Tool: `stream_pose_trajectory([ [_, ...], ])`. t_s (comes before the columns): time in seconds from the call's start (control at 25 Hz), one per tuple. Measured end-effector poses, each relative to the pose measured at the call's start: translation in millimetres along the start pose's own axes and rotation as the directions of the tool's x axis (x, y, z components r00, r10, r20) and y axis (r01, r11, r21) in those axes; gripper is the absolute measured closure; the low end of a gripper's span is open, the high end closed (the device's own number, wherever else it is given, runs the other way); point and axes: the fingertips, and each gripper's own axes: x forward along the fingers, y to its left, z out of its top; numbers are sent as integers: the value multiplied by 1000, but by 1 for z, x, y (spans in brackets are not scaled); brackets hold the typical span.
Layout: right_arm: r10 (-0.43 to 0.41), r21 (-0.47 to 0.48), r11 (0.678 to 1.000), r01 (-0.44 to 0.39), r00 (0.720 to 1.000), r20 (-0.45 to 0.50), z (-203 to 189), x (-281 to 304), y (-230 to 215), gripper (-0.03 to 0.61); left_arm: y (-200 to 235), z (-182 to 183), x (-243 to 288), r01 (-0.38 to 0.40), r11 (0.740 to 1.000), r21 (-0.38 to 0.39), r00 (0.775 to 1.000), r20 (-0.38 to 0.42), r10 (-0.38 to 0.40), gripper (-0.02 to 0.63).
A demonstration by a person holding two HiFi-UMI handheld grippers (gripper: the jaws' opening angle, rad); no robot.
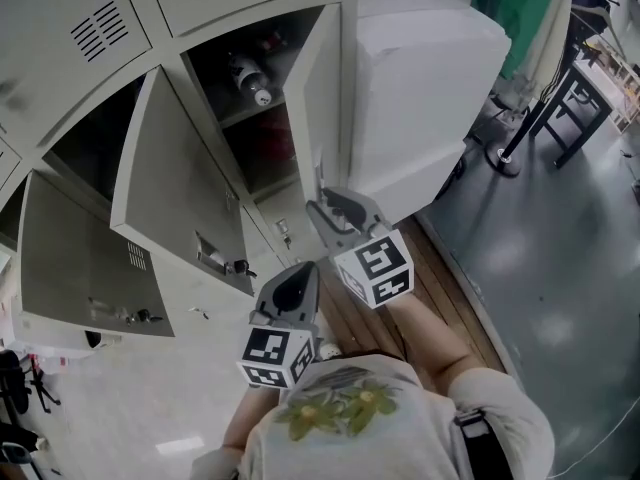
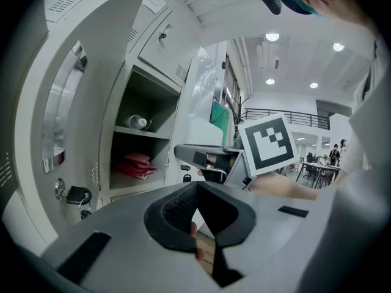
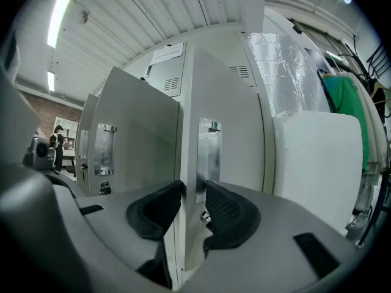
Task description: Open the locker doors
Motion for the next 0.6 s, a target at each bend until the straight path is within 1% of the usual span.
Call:
stream_pose_trajectory([
  [0.6, -95, 11, 995, 95, 995, -4, -5, -32, -22, 440, -19, -1, 13, 81, 997, 13, 997, -13, -81, 584],
])
